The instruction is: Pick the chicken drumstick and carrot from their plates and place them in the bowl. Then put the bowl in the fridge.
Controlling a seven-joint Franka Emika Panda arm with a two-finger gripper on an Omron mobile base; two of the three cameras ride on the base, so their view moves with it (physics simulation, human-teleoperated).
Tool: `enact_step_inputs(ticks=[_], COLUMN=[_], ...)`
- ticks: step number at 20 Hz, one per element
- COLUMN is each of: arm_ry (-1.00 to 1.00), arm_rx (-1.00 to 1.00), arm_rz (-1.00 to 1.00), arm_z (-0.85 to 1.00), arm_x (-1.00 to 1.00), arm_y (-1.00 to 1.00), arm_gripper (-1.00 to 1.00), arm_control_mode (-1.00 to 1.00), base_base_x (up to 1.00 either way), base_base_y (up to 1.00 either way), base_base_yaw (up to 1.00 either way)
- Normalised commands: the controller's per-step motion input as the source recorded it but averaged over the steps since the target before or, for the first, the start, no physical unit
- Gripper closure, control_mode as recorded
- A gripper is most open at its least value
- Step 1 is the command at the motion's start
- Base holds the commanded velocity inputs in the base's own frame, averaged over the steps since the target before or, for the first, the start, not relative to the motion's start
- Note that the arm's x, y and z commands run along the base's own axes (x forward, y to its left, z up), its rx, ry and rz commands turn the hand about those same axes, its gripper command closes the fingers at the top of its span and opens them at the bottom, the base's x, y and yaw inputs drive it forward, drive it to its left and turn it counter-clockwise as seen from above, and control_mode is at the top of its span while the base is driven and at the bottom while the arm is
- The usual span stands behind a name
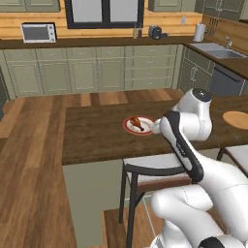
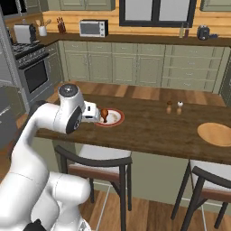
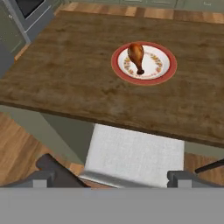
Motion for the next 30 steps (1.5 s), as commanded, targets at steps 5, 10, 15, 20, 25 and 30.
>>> enact_step_inputs(ticks=[5,10,15,20,25,30], arm_ry=[0.16,0.06,0.00,0.06,0.07,0.00], arm_rx=[0.00,0.00,0.00,0.00,0.00,0.00], arm_rz=[0.00,0.01,0.06,0.03,0.00,0.00], arm_z=[-0.29,-0.52,-0.49,-0.44,-0.23,-0.08], arm_x=[1.00,0.91,0.84,0.80,0.79,0.66], arm_y=[0.00,0.00,-0.09,-0.01,0.00,0.00], arm_gripper=[-1.00,-1.00,-1.00,-1.00,-1.00,-1.00], arm_control_mode=[-1.00,-1.00,-1.00,-1.00,-1.00,-1.00], base_base_x=[0.00,0.00,0.00,0.00,0.00,0.00], base_base_y=[0.00,0.00,0.00,0.00,0.00,0.00], base_base_yaw=[0.00,0.00,0.00,0.00,0.00,0.00])
